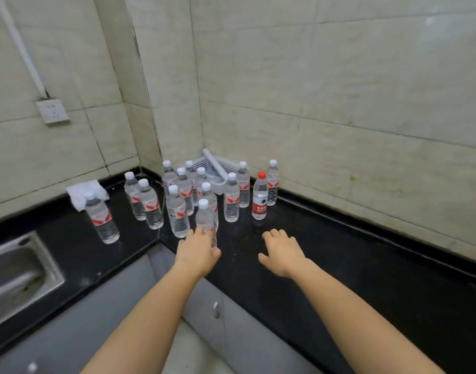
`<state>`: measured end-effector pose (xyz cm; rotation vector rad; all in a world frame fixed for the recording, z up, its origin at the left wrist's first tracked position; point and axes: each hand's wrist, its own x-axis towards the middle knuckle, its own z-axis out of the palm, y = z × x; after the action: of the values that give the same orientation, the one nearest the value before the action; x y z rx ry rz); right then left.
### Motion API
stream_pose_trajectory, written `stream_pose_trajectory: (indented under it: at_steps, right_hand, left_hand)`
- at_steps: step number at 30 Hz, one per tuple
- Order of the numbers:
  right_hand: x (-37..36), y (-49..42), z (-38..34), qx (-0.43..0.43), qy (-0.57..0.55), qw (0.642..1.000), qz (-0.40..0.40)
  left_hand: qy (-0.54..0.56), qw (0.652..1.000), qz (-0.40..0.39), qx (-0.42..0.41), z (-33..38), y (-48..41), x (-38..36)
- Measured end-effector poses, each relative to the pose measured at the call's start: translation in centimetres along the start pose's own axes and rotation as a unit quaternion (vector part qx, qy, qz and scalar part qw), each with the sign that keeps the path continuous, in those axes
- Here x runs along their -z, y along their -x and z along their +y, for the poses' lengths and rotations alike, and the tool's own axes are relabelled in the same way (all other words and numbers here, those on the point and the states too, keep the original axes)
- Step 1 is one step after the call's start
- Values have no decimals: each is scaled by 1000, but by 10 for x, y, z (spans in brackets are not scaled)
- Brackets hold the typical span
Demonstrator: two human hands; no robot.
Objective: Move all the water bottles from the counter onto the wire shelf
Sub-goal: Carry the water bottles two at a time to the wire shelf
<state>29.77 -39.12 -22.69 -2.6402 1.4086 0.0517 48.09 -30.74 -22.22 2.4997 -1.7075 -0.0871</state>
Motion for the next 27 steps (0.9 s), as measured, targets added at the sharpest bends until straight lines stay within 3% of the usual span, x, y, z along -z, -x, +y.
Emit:
stream_pose_trajectory:
  at_steps: [9,14,23,27]
  right_hand:
    - [-14,-125,-49,59,0,998,-4]
    - [-7,-203,-59,92,-31,995,18]
    - [-8,-306,-76,153,-25,987,39]
    - [-12,-320,-77,184,-4,982,45]
  left_hand:
    - [62,997,-10,44,-55,-75,-29]
    - [123,989,46,62,-58,-125,-32]
    - [115,992,45,-39,-64,-177,-44]
    - [146,988,28,-47,-67,-178,-43]
